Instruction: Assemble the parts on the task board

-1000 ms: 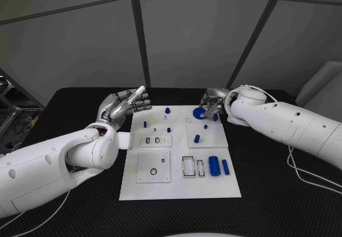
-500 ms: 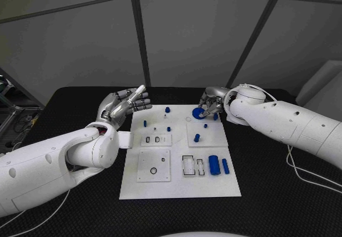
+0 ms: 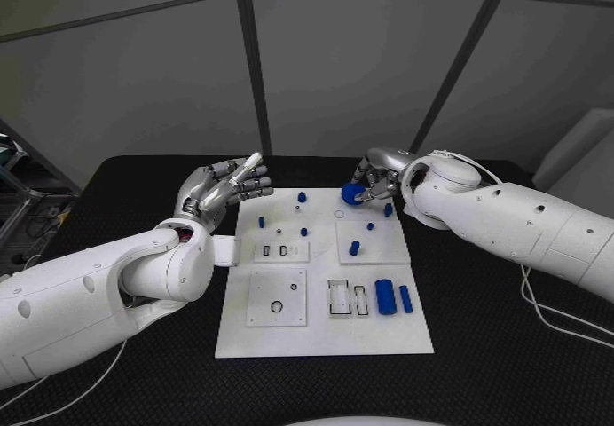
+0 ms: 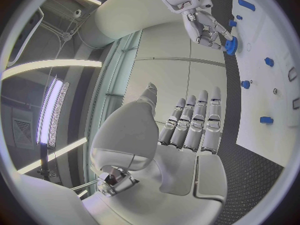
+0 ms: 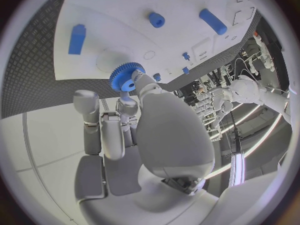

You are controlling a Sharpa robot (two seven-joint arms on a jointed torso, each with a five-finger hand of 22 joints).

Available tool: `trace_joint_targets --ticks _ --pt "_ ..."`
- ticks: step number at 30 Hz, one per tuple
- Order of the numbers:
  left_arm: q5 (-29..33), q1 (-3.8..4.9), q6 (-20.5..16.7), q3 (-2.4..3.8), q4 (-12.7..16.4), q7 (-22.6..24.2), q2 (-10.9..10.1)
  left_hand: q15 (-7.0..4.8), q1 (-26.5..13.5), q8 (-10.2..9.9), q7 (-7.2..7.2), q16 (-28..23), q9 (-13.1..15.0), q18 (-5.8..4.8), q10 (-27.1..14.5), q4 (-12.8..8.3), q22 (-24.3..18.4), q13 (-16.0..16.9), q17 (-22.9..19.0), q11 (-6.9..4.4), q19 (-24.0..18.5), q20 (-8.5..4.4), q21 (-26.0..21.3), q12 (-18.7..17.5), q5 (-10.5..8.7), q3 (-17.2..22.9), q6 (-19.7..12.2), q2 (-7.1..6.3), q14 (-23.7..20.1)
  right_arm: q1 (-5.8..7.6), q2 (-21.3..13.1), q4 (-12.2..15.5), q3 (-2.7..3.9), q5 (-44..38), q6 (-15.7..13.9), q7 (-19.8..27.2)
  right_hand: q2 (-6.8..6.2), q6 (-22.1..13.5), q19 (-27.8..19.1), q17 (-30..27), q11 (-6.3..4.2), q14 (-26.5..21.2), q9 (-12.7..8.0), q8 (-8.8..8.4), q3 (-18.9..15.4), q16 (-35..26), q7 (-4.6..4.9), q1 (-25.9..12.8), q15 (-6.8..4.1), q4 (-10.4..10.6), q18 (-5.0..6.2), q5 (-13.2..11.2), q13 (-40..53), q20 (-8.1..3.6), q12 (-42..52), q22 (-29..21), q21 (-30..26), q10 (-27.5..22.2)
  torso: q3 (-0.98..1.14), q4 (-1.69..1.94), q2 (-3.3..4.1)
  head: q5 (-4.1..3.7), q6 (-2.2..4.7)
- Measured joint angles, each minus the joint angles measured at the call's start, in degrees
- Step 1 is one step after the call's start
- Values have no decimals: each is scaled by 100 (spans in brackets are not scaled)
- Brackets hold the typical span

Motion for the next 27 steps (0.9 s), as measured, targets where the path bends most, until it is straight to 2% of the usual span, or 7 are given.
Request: trace_joint_targets --ticks 6,12,13,16,17,25,27 --pt "0 -1 2 0 -5 -3 -6 0 0 0 0 0 0 0 0 0 0 0 0 0 0 0 0 0 0 0 0 0 0 -1 -44 482 2 -247 -289 -47 0 0 0 0 0 0 -7 0 0 0 1 0 0 0 0 0 10 0 0 18 2 0 -5 1 -3 29 15" --pt "0 -1 4 0 -20 -7 8 0 0 0 0 0 0 0 0 0 0 0 1 0 0 0 0 0 0 0 0 0 0 0 267 637 -1 -524 -460 -136 -1 1 0 -1 0 0 -42 0 0 0 1 1 0 0 0 0 28 0 23 46 2 0 -7 2 -1 46 24" --pt "0 -1 4 0 -24 -7 13 0 0 0 0 0 0 0 0 0 0 0 1 0 0 0 0 0 0 0 0 0 0 1 327 640 -17 -560 -483 -146 -2 2 0 -1 0 0 -42 0 0 0 2 2 0 0 0 0 28 0 23 46 2 0 -8 3 -1 46 24" --pt "0 -1 5 0 -38 -9 23 0 0 -24 0 0 0 0 0 0 1 0 1 0 0 0 0 0 0 0 0 0 0 1 479 638 -201 -660 -540 -168 -3 2 0 -1 0 0 -42 -1 0 0 2 3 0 0 0 0 28 0 23 46 2 0 -11 10 2 65 26" --pt "0 -1 5 0 -40 -10 24 0 0 -24 0 0 0 0 0 0 1 0 1 0 0 0 0 0 0 0 0 0 0 -11 518 625 -235 -683 -547 -174 -4 2 0 -1 0 0 -43 -2 0 0 2 3 0 0 1 0 28 0 23 46 2 0 -11 10 2 75 25" --pt "0 0 6 0 -37 -15 45 0 0 -24 0 0 0 0 0 0 1 0 1 0 0 0 0 0 0 0 0 0 0 -21 837 340 -444 -829 -558 -219 -5 2 0 -1 0 0 -42 -20 -1 0 3 3 1 1 1 -3 40 0 23 54 2 0 -10 11 10 125 2" --pt "0 0 6 0 -36 -16 45 0 0 -24 0 0 0 0 0 0 1 0 1 0 0 0 0 0 0 0 0 0 0 -22 886 270 -473 -846 -555 -225 -6 3 0 -2 1 0 -42 -34 -1 0 3 3 1 1 1 -4 40 0 23 54 2 0 -9 11 10 132 -3"
